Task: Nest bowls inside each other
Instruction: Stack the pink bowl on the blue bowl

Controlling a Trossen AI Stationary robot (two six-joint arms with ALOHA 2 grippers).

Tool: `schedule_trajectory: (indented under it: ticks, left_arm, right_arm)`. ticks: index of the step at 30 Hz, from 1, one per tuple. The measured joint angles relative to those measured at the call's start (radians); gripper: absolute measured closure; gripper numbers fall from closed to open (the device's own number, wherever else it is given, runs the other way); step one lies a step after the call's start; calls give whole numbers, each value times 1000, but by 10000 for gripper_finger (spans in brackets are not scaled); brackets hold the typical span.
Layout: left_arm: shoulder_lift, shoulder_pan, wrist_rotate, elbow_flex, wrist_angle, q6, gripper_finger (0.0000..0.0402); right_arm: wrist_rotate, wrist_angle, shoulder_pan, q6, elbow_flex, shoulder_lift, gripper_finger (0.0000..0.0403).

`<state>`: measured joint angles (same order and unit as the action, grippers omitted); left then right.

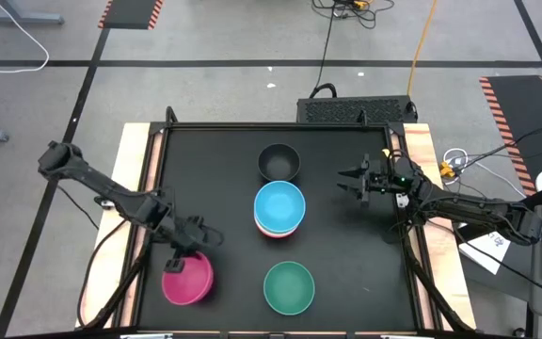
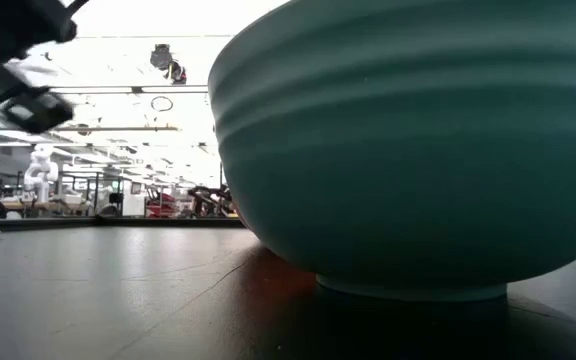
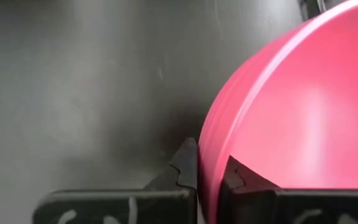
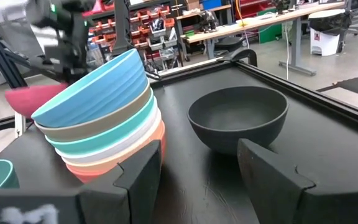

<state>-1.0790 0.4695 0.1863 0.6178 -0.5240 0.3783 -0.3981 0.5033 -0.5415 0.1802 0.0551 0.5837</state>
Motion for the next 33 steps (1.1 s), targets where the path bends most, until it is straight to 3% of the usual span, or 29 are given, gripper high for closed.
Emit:
schedule_trajectory:
  ticks: [10, 14, 19, 26, 33]
  left_arm:
    - [-15, -328, -37, 271, -50, -392, 396]
    - [-67, -440, -56, 398, -48, -482, 393]
    - [-222, -530, -41, 587, -68, -568, 396]
    - [-509, -586, -24, 973, -349, -659, 396]
    - [-695, -624, 31, 1275, -534, -709, 396]
  right_arm:
    - [0, -8, 0, -13, 0, 0, 197]
    - [0, -15, 0, -13, 0, 0, 197]
    - [0, -26, 0, -23, 0, 2, 197]
    - [0, -63, 0, -28, 0, 5, 197]
    - [0, -99, 0, -36, 0, 13, 197]
